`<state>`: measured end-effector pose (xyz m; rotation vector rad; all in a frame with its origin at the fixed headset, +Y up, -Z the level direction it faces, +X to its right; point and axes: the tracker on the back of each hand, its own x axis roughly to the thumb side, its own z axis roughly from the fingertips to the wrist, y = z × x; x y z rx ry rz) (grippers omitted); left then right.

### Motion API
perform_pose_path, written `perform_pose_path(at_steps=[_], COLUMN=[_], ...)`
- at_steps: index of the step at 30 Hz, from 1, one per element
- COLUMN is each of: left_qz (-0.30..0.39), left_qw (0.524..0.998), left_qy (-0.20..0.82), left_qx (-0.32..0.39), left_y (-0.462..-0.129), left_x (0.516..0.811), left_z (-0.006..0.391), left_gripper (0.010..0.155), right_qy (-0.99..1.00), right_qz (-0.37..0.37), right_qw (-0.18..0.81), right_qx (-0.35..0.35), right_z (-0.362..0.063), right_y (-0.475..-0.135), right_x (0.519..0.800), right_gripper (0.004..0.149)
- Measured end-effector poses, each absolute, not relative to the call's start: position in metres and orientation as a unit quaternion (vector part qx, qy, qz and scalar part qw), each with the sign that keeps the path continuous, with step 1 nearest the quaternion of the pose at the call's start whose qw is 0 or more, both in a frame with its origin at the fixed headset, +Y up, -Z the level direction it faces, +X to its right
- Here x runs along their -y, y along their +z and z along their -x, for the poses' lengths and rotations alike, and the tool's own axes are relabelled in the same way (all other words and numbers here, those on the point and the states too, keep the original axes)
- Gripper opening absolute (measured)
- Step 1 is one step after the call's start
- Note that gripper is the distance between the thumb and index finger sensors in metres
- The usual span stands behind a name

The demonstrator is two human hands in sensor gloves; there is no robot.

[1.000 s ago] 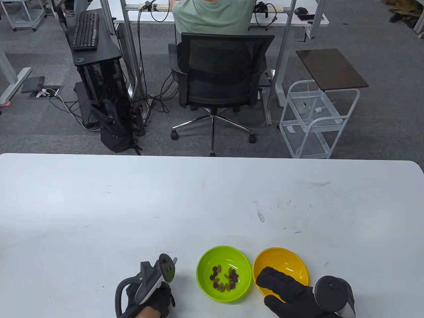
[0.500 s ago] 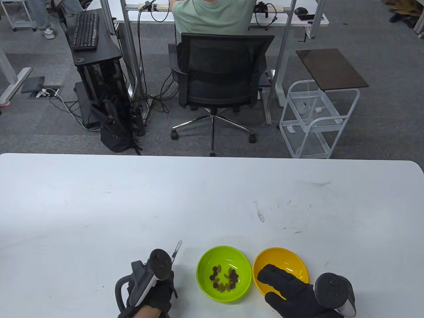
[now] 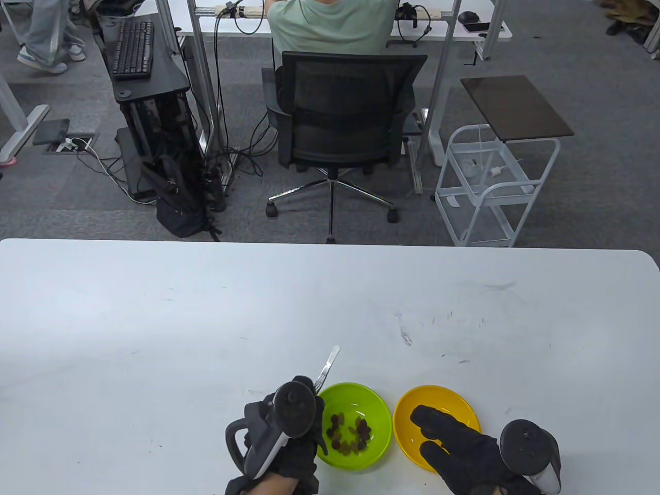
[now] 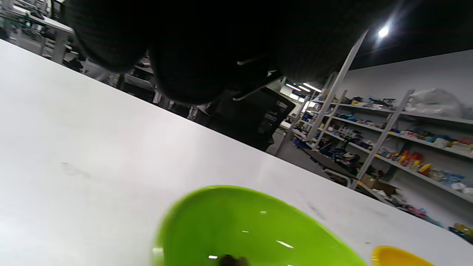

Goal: Pick raisins with tweezers into bowl

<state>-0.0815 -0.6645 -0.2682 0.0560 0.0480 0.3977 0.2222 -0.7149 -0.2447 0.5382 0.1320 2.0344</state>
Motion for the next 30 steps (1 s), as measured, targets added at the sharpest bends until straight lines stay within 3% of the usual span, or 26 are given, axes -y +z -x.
perform_pose_path(at_steps=[6,12,17,22,27,30], left_qz=[-0.026,-0.027,-0.033,-0.051,-0.077,-0.088], left_qw=[0.976,0.972,0.975,0.975,0.973,0.972], left_qy=[0.215,0.209,0.171,0.147,0.151,0.145], left_qx=[0.037,0.101,0.135,0.158,0.159,0.162], left_y=[-0.264,-0.251,-0.239,-0.231,-0.226,-0.224], left_x=[0.669,0.677,0.677,0.678,0.672,0.673], left_z=[0.034,0.006,-0.010,-0.015,-0.006,-0.003], left_gripper=[0.050,0.050,0.049,0.049,0.048,0.048], right_qy=[0.822,0.810,0.805,0.804,0.798,0.795], right_qz=[-0.133,-0.085,-0.091,-0.100,-0.096,-0.102], right_qw=[0.551,0.575,0.581,0.584,0.593,0.596], right_qx=[-0.063,-0.076,-0.076,-0.042,-0.036,-0.043], right_z=[-0.228,-0.233,-0.229,-0.221,-0.212,-0.206], right_y=[-0.247,-0.251,-0.254,-0.251,-0.254,-0.254], right_x=[0.724,0.732,0.736,0.729,0.722,0.718], right_gripper=[0.069,0.084,0.090,0.082,0.059,0.053])
